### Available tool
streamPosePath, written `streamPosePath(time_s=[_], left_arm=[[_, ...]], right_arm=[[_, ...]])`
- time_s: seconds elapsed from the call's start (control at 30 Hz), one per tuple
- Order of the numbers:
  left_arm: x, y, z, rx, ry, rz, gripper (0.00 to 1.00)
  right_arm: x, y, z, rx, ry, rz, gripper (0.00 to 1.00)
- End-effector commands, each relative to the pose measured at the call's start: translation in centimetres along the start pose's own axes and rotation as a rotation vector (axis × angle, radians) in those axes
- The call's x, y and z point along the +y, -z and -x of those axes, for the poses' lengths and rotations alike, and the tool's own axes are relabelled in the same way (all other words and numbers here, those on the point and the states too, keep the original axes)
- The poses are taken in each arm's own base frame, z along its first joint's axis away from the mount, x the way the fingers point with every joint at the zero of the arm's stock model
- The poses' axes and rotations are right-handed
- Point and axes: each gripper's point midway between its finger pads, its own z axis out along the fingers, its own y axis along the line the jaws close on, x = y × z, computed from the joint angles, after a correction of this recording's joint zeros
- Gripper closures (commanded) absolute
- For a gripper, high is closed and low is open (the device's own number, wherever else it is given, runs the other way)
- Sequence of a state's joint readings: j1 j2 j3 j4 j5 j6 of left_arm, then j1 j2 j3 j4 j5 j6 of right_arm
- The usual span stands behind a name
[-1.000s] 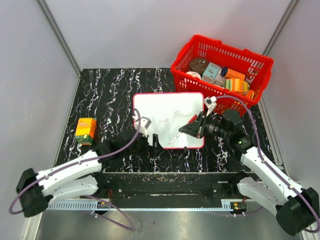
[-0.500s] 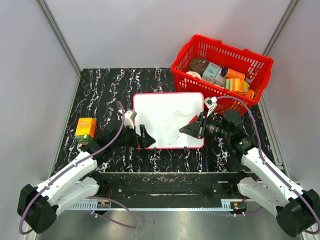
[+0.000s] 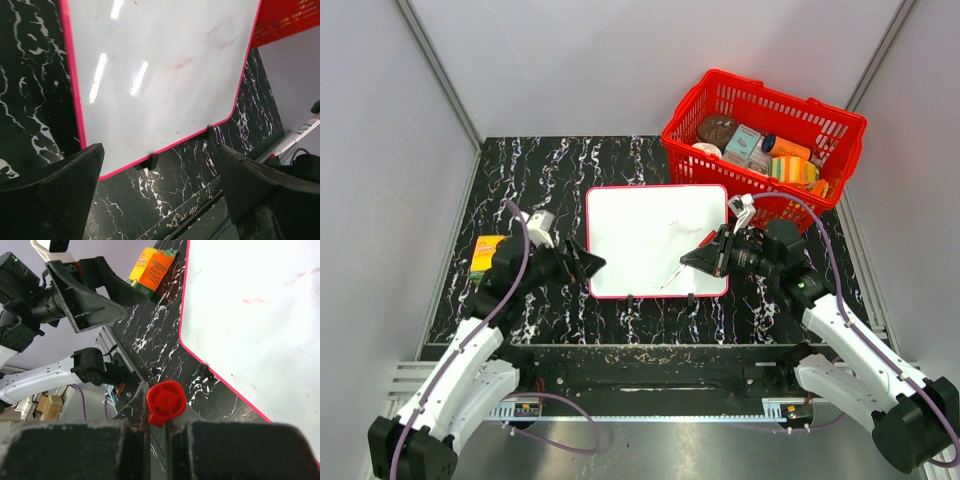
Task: Write a sentence on the whiteboard
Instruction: Hold the whiteboard on the whiteboard stand.
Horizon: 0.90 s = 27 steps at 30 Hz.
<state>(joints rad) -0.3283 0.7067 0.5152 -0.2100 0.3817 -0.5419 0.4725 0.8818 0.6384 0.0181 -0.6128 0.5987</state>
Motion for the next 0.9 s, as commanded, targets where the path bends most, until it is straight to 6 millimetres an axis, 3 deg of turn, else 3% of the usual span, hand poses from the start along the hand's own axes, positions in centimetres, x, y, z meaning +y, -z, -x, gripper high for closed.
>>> streamPosePath(time_s=[0.0,0.2,0.47,0.87], left_arm=[[-0.6,1.1,1.5,-0.073,0.031,-0.052,0.01],[0.1,2.7,3.6,-0.199,0.048,0.005,0.01],[-0.8,4.4,5.6,-0.314,-0.012,0.0,0.01],[-1.8,1.9,5.6,-0.227,-0.014,-0.092,0.01]], right_arm=[[1.0,0.1,1.9,-0.051,0.049,-0.005,1.0],[1.0,0.2,2.2,-0.061,0.056,-0.011,1.0],[0.5,0.5,1.9,-0.059,0.049,-0.043,1.0],[0.2,0.5,1.7,-0.057,0.047,-0.052,1.0]])
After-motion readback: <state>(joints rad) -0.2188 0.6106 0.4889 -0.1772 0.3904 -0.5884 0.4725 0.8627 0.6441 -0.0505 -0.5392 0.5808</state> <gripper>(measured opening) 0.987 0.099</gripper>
